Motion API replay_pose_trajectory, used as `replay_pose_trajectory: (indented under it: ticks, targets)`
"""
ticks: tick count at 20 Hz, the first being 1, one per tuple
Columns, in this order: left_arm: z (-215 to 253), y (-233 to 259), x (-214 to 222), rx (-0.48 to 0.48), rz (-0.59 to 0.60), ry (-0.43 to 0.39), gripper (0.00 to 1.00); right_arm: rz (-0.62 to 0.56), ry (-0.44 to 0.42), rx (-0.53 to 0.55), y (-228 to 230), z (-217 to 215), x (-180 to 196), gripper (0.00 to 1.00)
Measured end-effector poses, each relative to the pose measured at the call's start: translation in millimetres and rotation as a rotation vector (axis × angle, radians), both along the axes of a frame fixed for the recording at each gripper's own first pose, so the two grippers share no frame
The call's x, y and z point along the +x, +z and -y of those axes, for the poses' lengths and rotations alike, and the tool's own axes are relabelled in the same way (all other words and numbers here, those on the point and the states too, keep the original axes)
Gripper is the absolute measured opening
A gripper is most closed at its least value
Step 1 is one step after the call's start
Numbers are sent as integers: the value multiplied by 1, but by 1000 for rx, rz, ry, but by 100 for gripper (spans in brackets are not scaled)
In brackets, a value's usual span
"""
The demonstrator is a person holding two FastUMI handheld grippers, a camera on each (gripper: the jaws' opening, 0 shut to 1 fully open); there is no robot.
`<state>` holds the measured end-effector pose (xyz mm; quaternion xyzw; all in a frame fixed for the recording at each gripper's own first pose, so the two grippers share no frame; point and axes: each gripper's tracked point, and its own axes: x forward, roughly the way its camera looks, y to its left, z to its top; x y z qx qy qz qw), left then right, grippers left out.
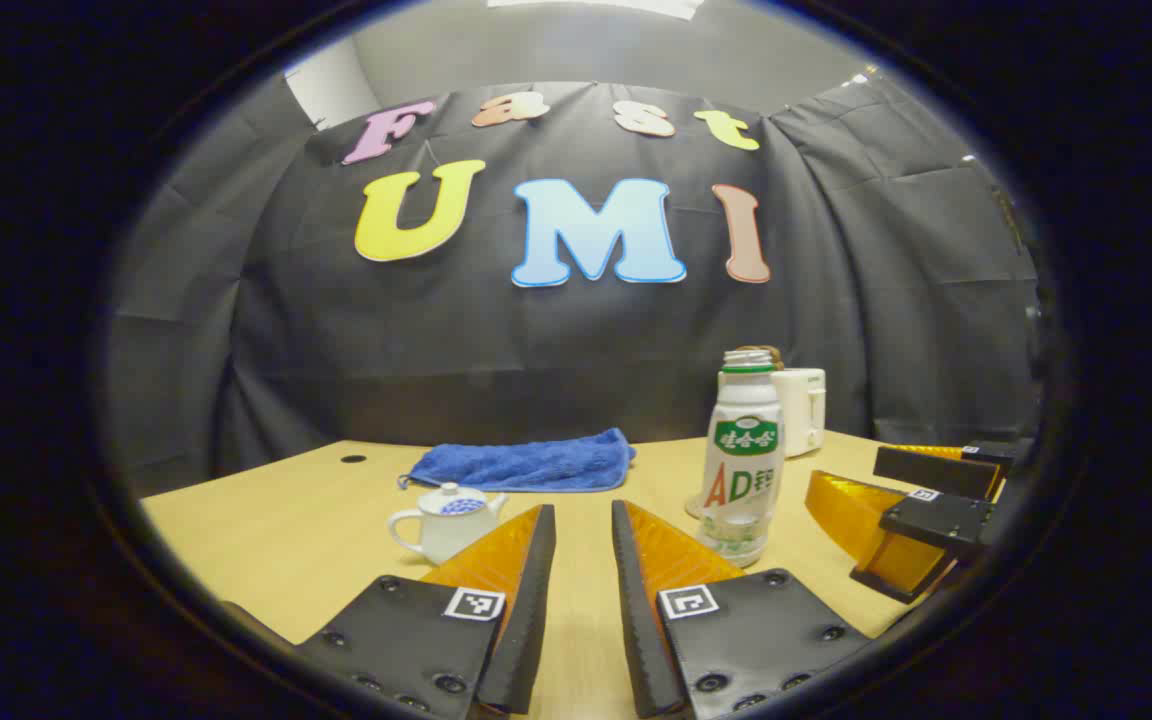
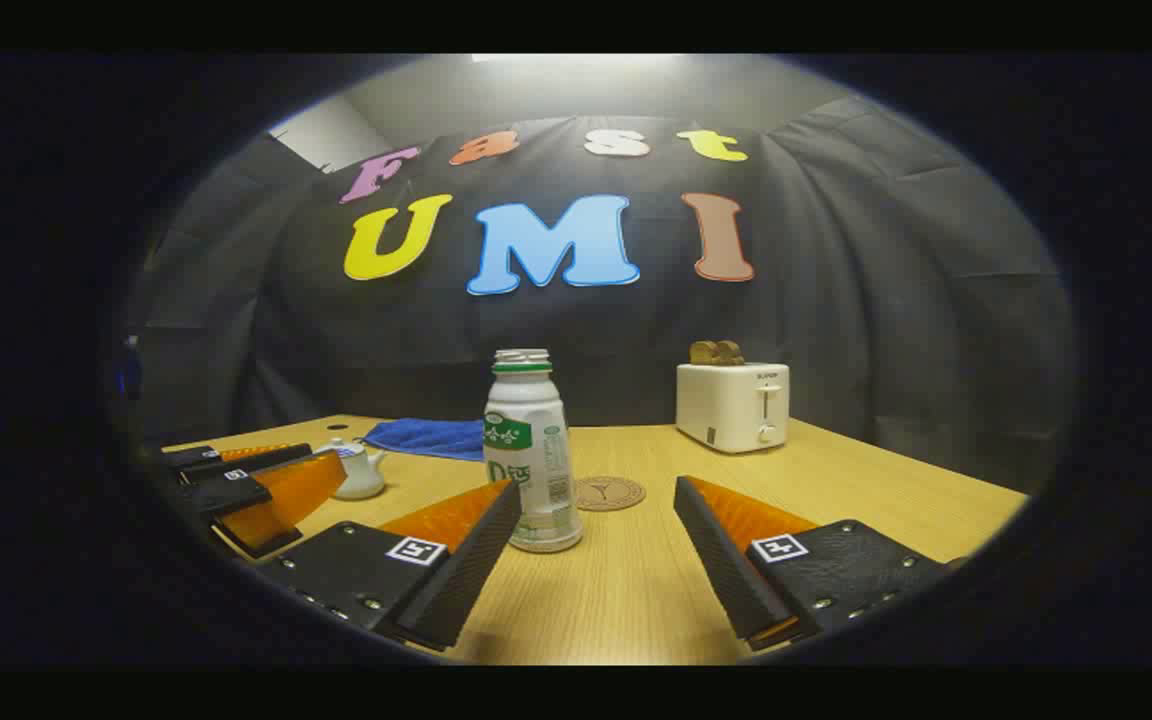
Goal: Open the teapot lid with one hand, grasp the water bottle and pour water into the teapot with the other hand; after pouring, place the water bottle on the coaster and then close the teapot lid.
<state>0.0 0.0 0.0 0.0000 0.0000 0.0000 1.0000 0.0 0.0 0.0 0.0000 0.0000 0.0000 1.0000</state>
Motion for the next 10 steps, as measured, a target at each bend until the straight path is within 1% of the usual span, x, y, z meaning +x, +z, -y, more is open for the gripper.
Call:
replay_pose_trajectory:
  ticks: [1, 2, 3, 4, 7, 10]
  targets:
    - [-10, -1, 7, 34, -8, 21, 38, 4, 4, 5, 1, -1, 0, 95]
    - [-25, -2, 12, 82, -14, 55, 48, 5, 4, 12, 1, -1, 1, 95]
    - [-39, -4, 18, 120, -25, 78, 48, 3, 4, 14, 1, -1, 2, 95]
    - [-48, -4, 22, 126, -22, 84, 48, 4, 3, 12, 1, -2, 3, 95]
    - [-43, -3, 21, 48, -15, 53, 48, -1, 1, -16, 1, -5, 4, 95]
    - [-47, -4, 20, 33, -16, 76, 48, 0, 13, -32, 1, -8, 6, 95]
